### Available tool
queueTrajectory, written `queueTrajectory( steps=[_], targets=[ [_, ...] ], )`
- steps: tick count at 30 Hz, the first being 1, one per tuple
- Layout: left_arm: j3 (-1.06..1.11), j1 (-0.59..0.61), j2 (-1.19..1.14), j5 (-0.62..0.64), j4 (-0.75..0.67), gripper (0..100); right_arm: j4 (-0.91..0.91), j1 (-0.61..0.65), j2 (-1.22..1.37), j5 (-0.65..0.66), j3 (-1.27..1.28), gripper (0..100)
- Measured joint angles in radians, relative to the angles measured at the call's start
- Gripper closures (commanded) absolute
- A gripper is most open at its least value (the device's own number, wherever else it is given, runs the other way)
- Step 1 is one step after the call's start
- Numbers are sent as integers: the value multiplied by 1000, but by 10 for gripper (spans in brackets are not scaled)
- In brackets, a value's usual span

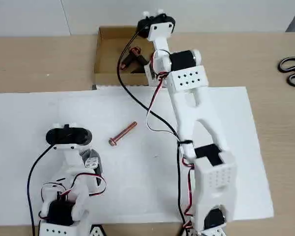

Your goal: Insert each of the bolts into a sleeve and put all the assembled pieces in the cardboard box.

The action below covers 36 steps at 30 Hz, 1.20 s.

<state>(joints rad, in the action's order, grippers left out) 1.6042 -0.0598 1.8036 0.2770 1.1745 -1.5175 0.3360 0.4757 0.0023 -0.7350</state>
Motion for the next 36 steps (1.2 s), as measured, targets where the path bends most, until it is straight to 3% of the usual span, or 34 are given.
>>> queueTrajectory(
  steps=[3, 7, 18, 25, 36],
  targets=[
    [0, 0, 0, 0, 0, 994, -157, 9, -15, -8, -3, 783],
    [0, 0, 0, 3, 0, 994, -199, 0, -31, -75, 29, 783],
    [0, 0, 0, 17, 0, 994, -206, -15, -476, -91, 511, 783],
    [0, 0, 0, 17, 0, 994, -206, -117, -744, -91, 806, 782],
    [0, 0, 0, 17, 0, 994, -115, -180, -859, -92, 1111, 781]
  ],
)
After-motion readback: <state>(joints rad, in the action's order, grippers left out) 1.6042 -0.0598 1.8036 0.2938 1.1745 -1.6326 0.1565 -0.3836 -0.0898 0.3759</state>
